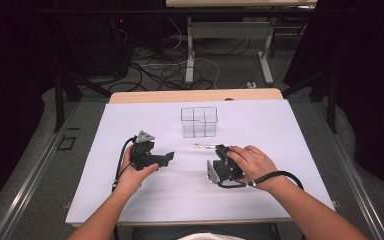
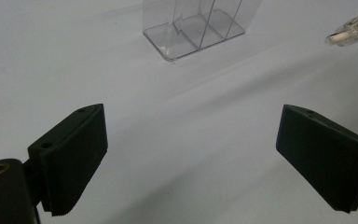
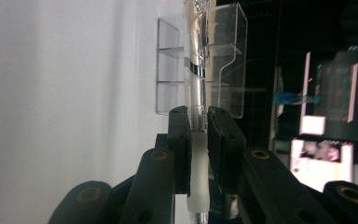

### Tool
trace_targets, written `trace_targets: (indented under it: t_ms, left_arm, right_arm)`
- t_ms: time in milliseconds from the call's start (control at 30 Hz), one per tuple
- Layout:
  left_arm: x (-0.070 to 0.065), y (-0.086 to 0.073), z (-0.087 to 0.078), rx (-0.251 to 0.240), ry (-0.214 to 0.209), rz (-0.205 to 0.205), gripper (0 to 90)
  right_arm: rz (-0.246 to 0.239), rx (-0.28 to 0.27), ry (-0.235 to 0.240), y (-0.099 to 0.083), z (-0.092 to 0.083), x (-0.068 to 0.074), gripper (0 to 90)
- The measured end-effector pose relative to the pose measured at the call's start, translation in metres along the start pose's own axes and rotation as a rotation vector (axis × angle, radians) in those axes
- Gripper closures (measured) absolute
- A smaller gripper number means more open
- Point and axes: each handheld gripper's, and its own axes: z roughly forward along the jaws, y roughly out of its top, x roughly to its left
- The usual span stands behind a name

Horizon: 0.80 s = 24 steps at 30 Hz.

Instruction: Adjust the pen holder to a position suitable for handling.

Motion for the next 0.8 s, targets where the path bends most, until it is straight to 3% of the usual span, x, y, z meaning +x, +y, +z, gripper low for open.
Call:
trace_targets:
  t_ms: [67, 100, 133, 333, 400, 567, 633, 800]
  left_arm:
    - [0.000, 0.000, 0.000, -0.003, -0.004, -0.002, 9.0]
    - [0.000, 0.000, 0.000, -0.003, -0.004, 0.001, 9.0]
    - [0.000, 0.001, -0.001, -0.003, -0.004, 0.003, 9.0]
    - [-0.005, 0.006, -0.006, -0.021, -0.042, 0.003, 10.8]
    - [-0.007, 0.009, -0.009, -0.031, -0.061, 0.023, 12.0]
    - [-0.015, 0.016, -0.014, -0.025, -0.091, 0.116, 16.0]
    - [-0.020, 0.018, -0.014, -0.014, -0.096, 0.171, 16.6]
    - [-0.033, 0.024, -0.014, 0.029, -0.098, 0.295, 25.1]
  right_arm:
    - [-0.051, -0.003, -0.028, -0.001, -0.001, -0.001, 79.4]
    - [-0.109, 0.003, -0.051, -0.002, -0.001, -0.001, 79.4]
    - [-0.109, 0.003, -0.051, -0.002, -0.001, -0.001, 79.4]
    - [-0.278, 0.010, -0.110, -0.008, 0.001, -0.004, 79.4]
    - [-0.314, 0.006, -0.119, -0.009, 0.001, -0.005, 79.4]
    - [-0.341, -0.003, -0.126, -0.008, 0.000, -0.002, 79.4]
    - [-0.350, -0.024, -0.134, -0.007, 0.001, 0.000, 79.3]
    - [-0.358, -0.030, -0.104, -0.004, 0.000, 0.004, 79.4]
